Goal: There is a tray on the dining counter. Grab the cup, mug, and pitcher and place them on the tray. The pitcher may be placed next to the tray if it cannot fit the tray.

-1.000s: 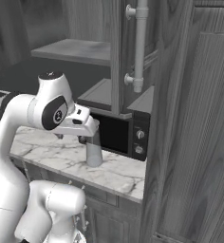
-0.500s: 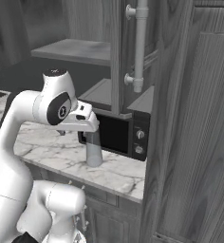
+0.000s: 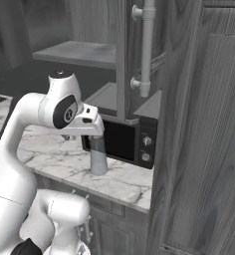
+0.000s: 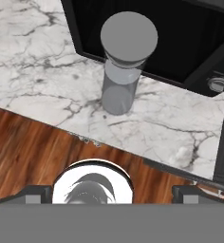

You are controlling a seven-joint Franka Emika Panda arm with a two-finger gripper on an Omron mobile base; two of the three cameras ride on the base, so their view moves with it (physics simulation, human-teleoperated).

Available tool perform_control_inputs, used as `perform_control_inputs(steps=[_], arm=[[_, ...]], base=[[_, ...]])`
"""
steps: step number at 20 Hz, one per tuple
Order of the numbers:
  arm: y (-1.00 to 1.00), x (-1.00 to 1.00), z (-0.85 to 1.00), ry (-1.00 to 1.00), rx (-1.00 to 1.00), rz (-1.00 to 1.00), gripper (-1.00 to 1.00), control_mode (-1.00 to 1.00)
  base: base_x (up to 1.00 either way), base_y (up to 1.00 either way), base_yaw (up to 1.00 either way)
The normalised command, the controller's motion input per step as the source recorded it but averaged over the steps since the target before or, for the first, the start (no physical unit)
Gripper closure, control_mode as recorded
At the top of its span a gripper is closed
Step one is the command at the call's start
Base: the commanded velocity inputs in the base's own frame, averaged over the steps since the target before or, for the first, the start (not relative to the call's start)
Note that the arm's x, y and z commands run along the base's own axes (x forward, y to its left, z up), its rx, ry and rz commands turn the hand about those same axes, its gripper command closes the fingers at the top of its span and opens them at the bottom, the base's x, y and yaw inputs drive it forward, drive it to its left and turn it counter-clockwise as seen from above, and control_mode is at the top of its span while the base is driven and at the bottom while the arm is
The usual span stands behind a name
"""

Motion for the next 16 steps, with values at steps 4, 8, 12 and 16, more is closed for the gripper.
perform_control_inputs(steps=[4,8,12,16], arm=[[0.00,0.03,0.00,0.00,0.00,0.05,-1.00,-1.00],[0.00,0.00,-0.02,0.00,0.00,0.05,-1.00,-1.00],[0.00,0.00,-0.11,0.00,0.00,0.05,-1.00,-1.00],[0.00,0.02,-0.23,0.00,0.00,0.03,-1.00,-1.00]], base=[[0.00,0.00,0.00],[0.00,0.00,0.00],[0.00,0.00,0.00],[0.00,0.00,0.00]])
